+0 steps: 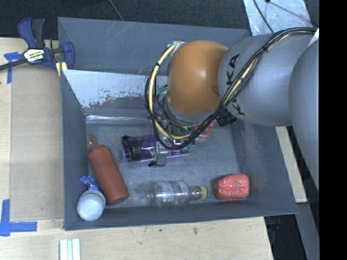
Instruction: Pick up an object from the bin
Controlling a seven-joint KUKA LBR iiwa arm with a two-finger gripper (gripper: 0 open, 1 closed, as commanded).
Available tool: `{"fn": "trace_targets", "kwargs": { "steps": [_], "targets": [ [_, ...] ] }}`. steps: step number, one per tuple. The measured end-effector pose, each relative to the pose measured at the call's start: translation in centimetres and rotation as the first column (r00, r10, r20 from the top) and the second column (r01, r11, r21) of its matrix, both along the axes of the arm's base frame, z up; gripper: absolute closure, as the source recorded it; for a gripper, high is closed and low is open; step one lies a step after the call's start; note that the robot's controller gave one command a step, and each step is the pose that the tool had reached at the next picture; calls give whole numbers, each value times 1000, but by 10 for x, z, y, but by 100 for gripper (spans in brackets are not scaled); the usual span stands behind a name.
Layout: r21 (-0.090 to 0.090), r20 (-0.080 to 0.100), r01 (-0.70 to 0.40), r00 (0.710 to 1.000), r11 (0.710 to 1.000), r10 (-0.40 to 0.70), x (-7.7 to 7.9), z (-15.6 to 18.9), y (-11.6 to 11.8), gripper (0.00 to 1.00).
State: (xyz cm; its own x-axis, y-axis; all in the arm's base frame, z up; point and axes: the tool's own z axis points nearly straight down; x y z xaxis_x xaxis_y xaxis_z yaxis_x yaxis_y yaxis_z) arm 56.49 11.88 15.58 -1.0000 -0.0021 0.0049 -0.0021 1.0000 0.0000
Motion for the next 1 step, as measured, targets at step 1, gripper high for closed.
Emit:
{"fn": "trace_targets", "kwargs": {
  "steps": [1],
  "targets": [
    [1, 8, 2, 1000, 1000, -2, 1, 5, -1, 0]
  ]
}}
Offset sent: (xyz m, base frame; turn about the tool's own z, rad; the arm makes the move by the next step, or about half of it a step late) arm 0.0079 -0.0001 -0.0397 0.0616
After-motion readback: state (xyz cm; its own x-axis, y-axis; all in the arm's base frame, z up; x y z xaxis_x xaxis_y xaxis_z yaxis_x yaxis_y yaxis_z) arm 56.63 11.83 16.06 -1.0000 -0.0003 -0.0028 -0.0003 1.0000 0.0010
